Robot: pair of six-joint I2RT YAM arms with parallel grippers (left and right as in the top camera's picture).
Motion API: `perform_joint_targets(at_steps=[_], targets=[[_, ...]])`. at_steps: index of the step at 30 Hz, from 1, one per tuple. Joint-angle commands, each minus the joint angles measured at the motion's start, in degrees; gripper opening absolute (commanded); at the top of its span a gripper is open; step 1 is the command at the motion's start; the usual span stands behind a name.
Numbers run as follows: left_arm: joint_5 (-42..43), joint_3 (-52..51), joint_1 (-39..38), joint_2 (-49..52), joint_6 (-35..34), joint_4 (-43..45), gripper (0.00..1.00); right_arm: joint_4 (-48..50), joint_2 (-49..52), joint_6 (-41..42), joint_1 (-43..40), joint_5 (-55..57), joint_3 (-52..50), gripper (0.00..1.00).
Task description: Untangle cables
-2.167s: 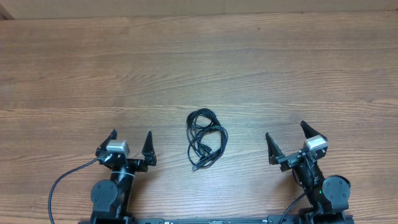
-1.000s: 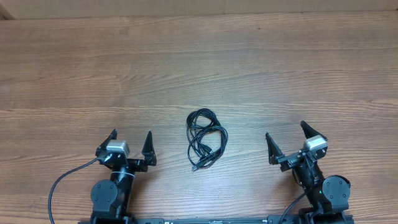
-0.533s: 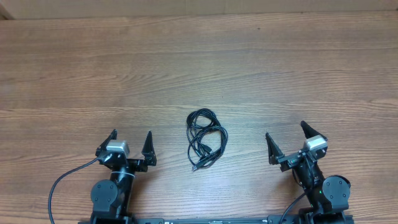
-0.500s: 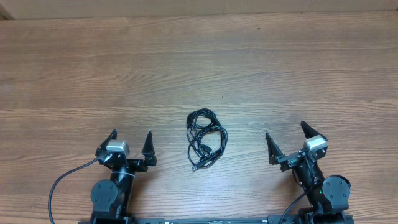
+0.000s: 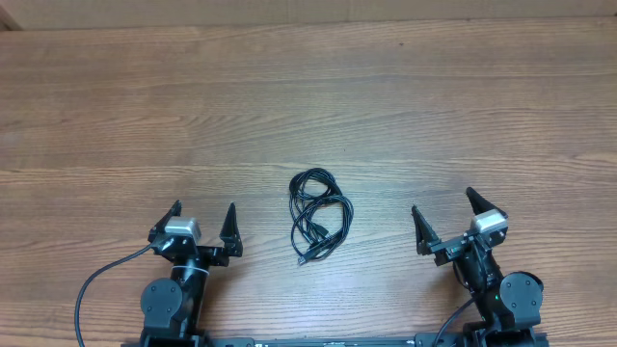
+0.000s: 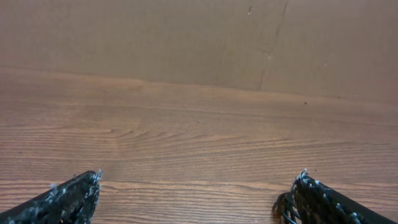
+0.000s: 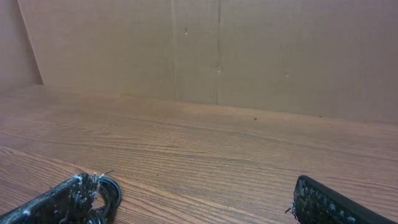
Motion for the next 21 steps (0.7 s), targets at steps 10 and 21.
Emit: perform_joint_targets(at_steps=[10, 21], targets=[[-0.1, -0.2, 0.3, -0.6, -0.2, 0.0, 1.00, 0.3, -0.5, 0.1, -0.4, 0.1, -0.6, 1.00], [0.3, -0.2, 0.3, -0.6, -0.2, 0.0, 1.00, 0.3, -0.5, 0.1, -0.4, 0.1, -0.6, 1.00]])
